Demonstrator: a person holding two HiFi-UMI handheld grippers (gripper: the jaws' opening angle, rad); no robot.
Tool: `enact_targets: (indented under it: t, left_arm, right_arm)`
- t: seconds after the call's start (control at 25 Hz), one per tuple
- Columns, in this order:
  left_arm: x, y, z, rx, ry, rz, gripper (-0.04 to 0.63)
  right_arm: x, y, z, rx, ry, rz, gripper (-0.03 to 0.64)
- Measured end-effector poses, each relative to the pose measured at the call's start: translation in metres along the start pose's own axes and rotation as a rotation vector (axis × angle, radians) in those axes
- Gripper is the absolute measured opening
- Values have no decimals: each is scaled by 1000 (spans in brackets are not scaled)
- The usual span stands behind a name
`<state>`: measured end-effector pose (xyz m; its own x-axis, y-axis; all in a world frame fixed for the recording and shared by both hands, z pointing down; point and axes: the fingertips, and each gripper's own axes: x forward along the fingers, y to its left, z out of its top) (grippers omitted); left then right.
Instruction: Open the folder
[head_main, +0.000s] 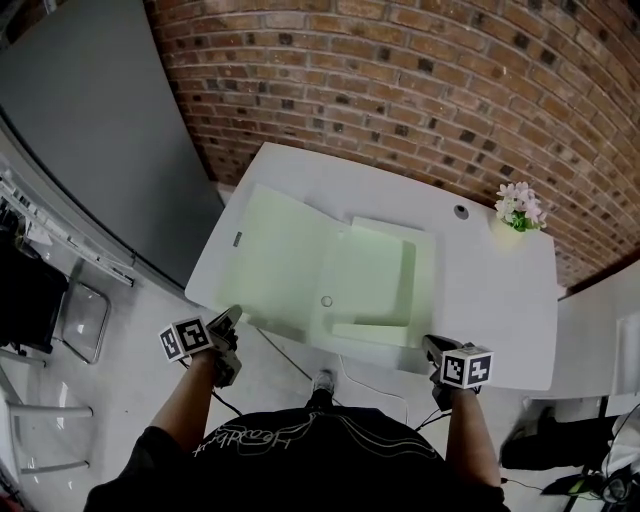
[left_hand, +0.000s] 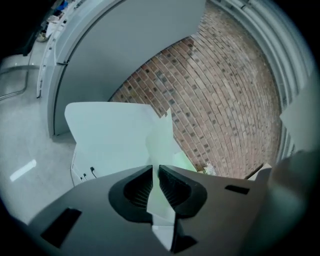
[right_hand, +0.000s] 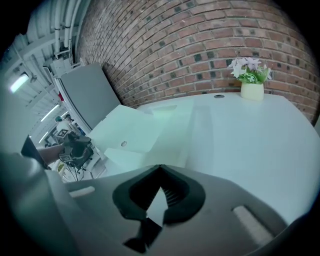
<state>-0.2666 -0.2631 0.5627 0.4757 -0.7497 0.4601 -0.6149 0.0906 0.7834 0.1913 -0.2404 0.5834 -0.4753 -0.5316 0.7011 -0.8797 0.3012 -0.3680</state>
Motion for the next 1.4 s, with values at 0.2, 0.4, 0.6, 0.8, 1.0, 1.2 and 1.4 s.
enact_targets:
  t: [0.2, 0.4, 0.6, 0.8, 1.0, 1.2, 1.4]
  left_arm:
    - [-3, -43, -2, 80, 6, -118, 31]
    - [-8, -85, -6, 138, 7, -254, 79]
    - [-25, -117, -14, 213, 0, -322, 92]
    - [-51, -135, -31, 294, -4, -355, 92]
    - [-91, -162, -59, 422, 14, -394, 92]
    - [-133, -190, -94, 596, 26, -423, 92]
    - [-177, -228, -126, 714, 30, -558, 91]
  right_arm:
    - [-11, 8, 17, -14, -97, -22, 3]
    - [-33, 26, 28, -73, -166, -10, 3]
    - [-64, 51, 27, -106, -226, 19, 3]
    - [-94, 91, 18, -162, -272, 93, 3]
    - [-140, 166, 16, -236, -436, 270, 2]
    - [-190, 240, 5, -285, -525, 433, 2]
    - [-230, 297, -15, -256, -585, 585, 3]
